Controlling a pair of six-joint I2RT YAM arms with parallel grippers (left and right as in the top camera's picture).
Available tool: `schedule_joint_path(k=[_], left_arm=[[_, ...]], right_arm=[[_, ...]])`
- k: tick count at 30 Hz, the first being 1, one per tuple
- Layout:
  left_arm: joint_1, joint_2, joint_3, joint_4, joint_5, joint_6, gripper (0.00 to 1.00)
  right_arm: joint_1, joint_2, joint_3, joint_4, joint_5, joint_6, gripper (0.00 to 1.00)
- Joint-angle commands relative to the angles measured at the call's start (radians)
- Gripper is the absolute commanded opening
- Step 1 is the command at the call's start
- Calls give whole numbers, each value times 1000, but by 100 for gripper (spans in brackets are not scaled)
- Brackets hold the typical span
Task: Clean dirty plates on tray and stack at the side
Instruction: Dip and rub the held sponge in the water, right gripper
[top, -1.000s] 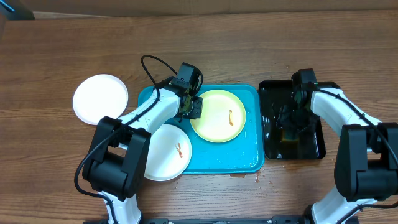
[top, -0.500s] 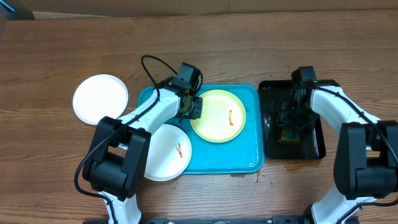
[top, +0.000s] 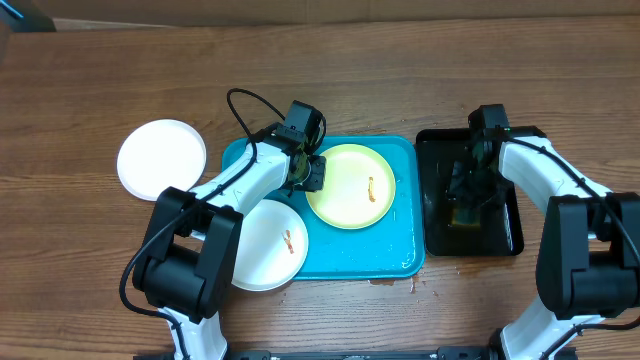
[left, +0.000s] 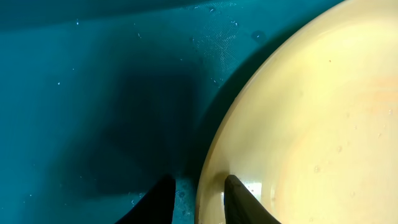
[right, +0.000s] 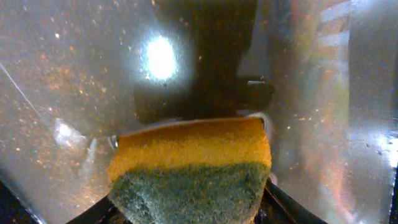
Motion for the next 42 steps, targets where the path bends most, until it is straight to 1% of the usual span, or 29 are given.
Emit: schedule_joint_path(k=[1,3,6,10,12,14,15,17,20,21,22,23,24,25,27,29,31,35,36,38,39,40,42], left_arm=[[-1,18,1,1,-7,5,29],[-1,18,1,1,-7,5,29],[-1,18,1,1,-7,5,29],[-1,18,1,2,-7,5,30],[-1,18,1,2,-7,5,30],[-1,18,1,2,-7,5,30],[-1,18,1,2,-7,5,30],[-1,18,1,2,-7,5,30],[-1,18,1,2,-8,5,30],[-1,18,1,2,-7,5,30],[-1,18,1,2,-7,5,30],[-1,18,1,2,-7,5,30],[-1,18,1,2,-7,5,30],[-1,18,1,2,-7,5,30],[-1,18,1,2,-7,5,30],[-1,18,1,2,-7,5,30],[-1,18,1,2,-7,5,30],[-1,18,1,2,-7,5,30],[-1,18,1,2,-7,5,30],[-1,18,1,3,-7,5,30],[-1,18,1,4,-7,5,30],[-1,18,1,5,-7,5,30],[-1,18,1,9,-8,5,30]], right_arm=[[-3,13,27,-5,0,-27,54],[-3,13,27,-2,0,-27,51],[-3,13,40,-10,0,-27,49],[-3,13,81,-46,0,-28,49],[-3,13,100,-68,0,-28,45],[-3,13,105,-73,0,-28,35],[-3,13,105,-74,0,-28,24],[-3,13,103,-77,0,-28,4],[-3,13,103,-85,0,-28,4],[-3,13,102,-85,0,-27,6],[-3,13,101,-85,0,-27,13],[-3,13,98,-84,0,-27,24],[-3,13,96,-83,0,-27,31],[-3,13,94,-82,0,-27,37],[-3,13,86,-74,0,-27,42],[-3,13,72,-61,-1,-27,43],[-2,13,60,-58,-1,-27,42],[-2,13,55,-58,-1,-27,33],[-2,13,55,-57,-1,-27,29],[-2,13,55,-58,-2,-26,26],[-2,13,55,-58,-7,-26,20],[-2,13,55,-58,-10,-26,4],[-2,13,59,-53,-8,-27,4]])
